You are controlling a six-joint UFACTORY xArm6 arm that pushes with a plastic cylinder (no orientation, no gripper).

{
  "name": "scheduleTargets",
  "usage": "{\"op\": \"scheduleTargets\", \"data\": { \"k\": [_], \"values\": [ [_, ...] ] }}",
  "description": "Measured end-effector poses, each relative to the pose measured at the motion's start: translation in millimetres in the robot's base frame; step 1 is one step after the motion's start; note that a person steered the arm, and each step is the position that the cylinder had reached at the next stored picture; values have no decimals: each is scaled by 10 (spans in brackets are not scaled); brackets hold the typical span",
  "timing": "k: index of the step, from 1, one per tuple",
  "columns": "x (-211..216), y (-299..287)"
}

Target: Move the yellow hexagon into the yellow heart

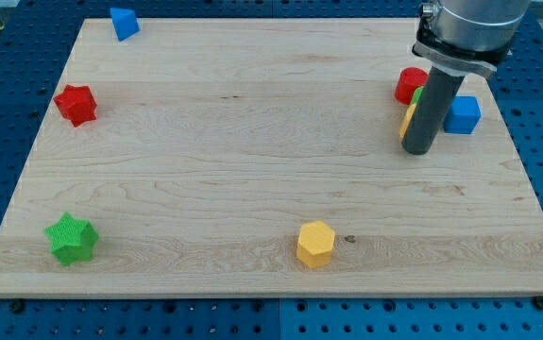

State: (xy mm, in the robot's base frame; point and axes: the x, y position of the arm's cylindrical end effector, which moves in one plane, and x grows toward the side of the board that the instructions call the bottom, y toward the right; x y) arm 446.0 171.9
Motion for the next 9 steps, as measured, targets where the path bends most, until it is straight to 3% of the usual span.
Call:
{"op": "scheduleTargets", "data": {
  "k": [1, 2, 4, 5, 7, 9],
  "values": [
    [21, -468],
    [353, -1348],
    [1551, -2688],
    [1724, -2356],
    [1637, -1464],
    [1451, -1100]
  ]
}}
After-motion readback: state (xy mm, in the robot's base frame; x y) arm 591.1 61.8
